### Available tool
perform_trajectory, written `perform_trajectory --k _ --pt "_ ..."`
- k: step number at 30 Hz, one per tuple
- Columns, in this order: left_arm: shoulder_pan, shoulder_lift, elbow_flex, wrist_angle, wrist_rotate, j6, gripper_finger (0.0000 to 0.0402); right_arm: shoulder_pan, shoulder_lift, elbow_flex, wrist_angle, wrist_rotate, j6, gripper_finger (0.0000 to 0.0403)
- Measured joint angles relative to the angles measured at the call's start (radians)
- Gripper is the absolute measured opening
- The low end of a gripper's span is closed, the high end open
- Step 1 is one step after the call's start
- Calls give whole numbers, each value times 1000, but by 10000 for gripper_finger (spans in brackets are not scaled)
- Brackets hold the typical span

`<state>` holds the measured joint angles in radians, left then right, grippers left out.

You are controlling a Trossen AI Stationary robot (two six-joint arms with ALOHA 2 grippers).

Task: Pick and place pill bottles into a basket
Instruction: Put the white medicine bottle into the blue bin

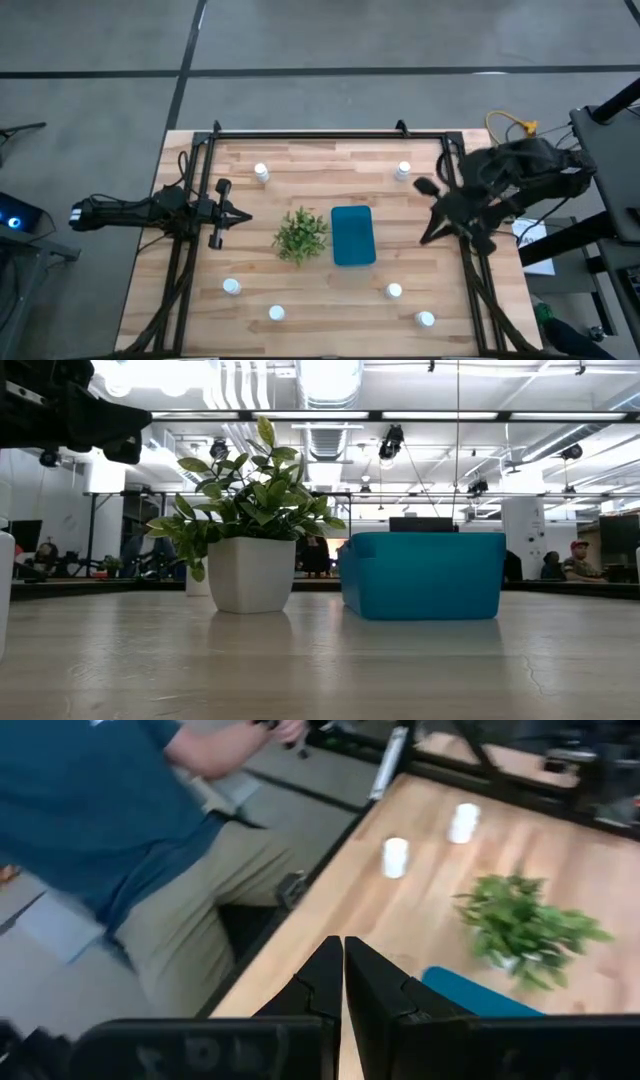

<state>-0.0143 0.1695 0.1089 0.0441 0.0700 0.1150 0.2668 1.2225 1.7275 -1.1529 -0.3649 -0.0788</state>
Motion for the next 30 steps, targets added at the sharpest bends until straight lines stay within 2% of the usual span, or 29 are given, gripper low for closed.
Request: perform_trajectory --k 11,15,22,30 --pt "0 0 0 0 0 0 0 126 133 53 -10 36 72 9" --pt "0 0 0 0 0 0 0 183 186 92 -46 91 88 9" --pt "0 -1 0 0 0 0 0 277 305 217 -195 225 130 9" --pt "0 0 0 0 0 1 0 341 440 336 -359 300 213 9"
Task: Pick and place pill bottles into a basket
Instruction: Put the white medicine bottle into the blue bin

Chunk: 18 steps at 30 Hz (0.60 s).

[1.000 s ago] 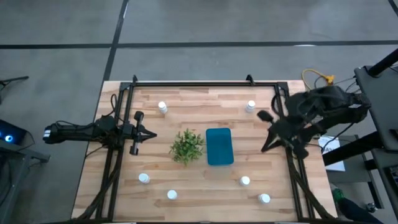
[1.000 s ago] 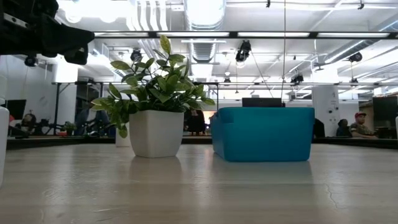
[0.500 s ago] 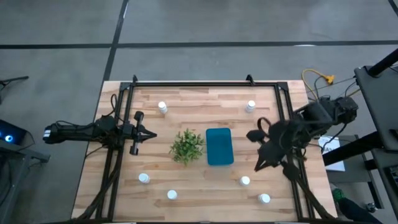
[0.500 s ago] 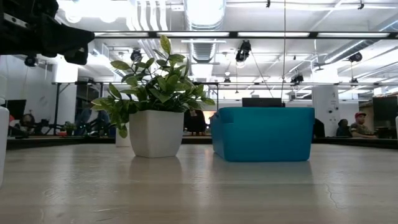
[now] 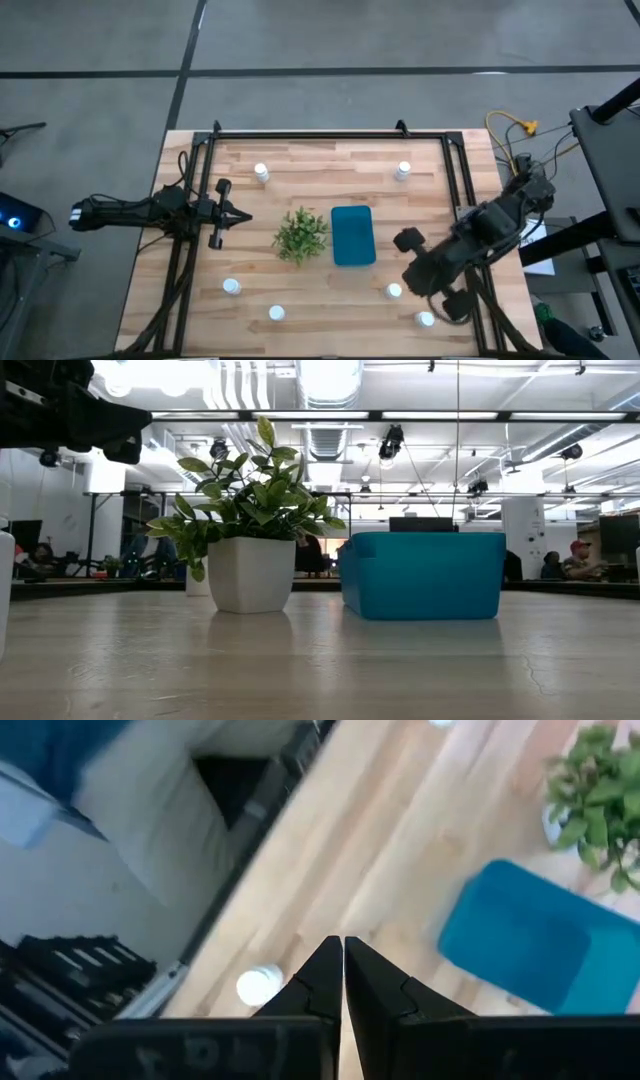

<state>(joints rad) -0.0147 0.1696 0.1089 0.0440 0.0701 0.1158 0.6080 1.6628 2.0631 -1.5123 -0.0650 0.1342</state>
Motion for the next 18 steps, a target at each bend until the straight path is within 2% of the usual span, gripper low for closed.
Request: perform_trajectory --k 11,18 --pt "0 0 0 0 0 2 0 3 123 -34 -59 17 43 9" --pt "0 0 0 0 0 2 0 3 152 -96 -59 16 47 9"
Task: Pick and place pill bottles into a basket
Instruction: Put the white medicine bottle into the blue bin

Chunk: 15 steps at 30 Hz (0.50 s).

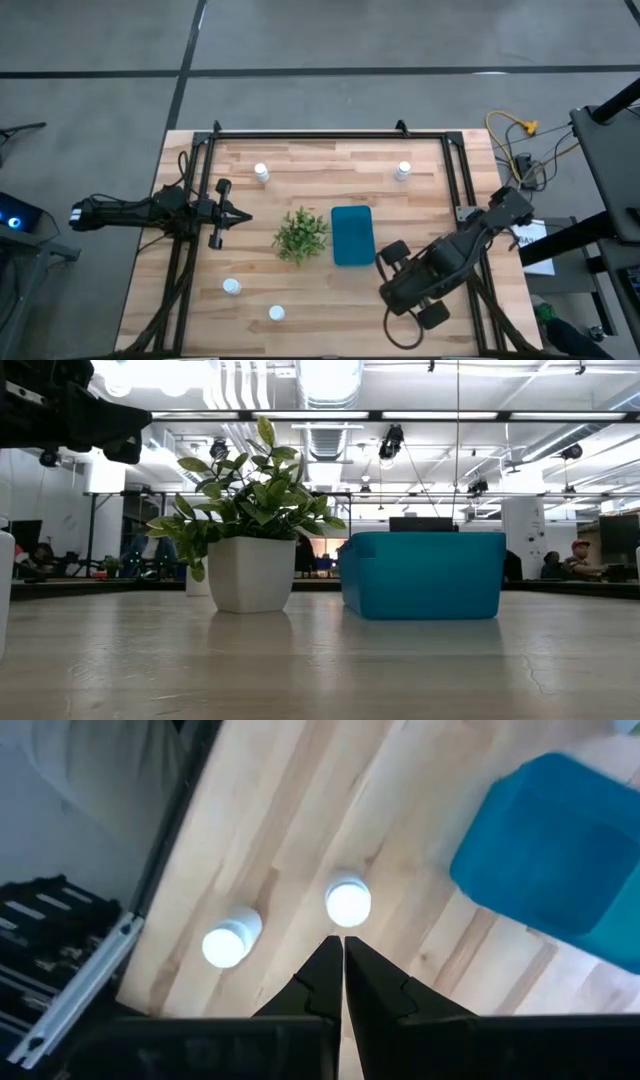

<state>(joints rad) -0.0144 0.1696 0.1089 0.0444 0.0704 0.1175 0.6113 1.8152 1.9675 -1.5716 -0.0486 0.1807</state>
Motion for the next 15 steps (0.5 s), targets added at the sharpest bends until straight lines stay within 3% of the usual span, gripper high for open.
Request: perform_trajectory --k 15 --pt "0 -1 0 -1 0 0 0 -1 -18 -259 59 26 -5 9"
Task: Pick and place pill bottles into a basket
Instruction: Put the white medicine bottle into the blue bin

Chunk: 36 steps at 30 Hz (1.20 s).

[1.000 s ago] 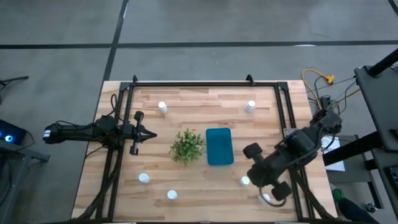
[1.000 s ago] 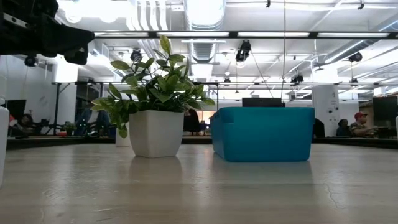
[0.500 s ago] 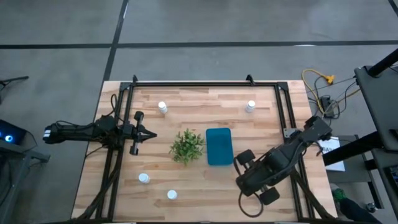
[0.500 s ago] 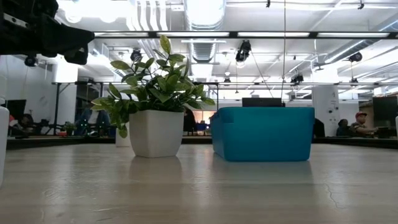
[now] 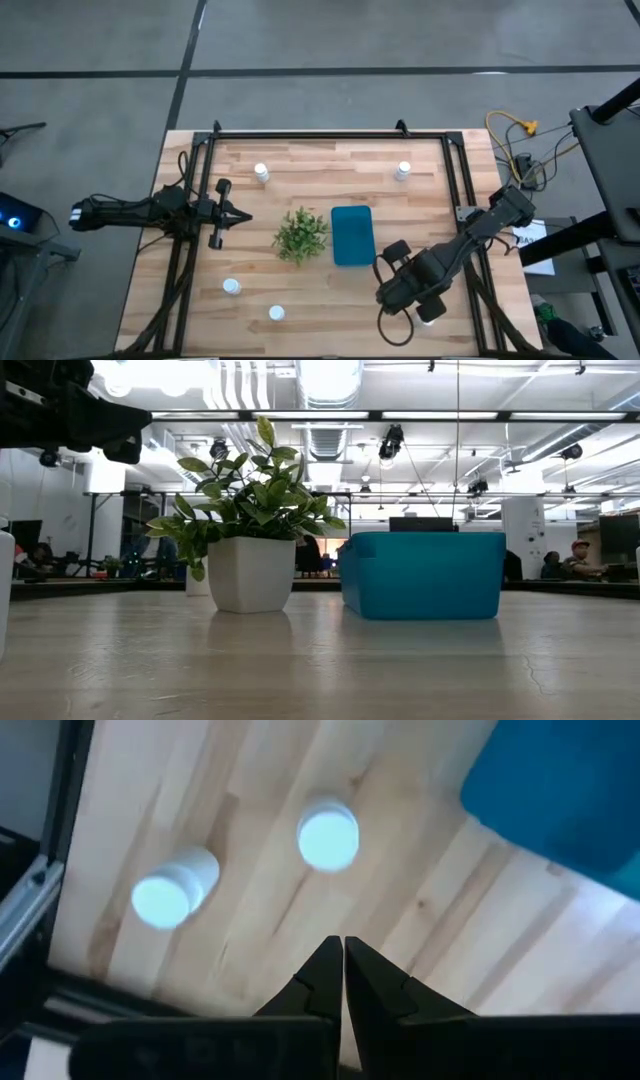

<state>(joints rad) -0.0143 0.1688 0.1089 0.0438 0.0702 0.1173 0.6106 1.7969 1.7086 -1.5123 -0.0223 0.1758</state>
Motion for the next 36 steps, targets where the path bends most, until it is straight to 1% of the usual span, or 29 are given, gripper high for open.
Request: perform_trajectory --k 5,9,19,25,36 --pt "0 0 0 0 0 0 0 0 -18 -60 120 0 -23 9" --pt "0 0 0 0 -2 0 0 -1 -37 -100 152 0 -26 9" --pt "0 0 0 1 -3 0 0 -3 -142 -281 360 0 -26 9" --pt "0 0 0 0 -7 0 0 -2 -168 -336 382 -1 -6 9" --pt "0 0 0 0 -24 -1 0 -2 -161 -360 402 -1 -7 9"
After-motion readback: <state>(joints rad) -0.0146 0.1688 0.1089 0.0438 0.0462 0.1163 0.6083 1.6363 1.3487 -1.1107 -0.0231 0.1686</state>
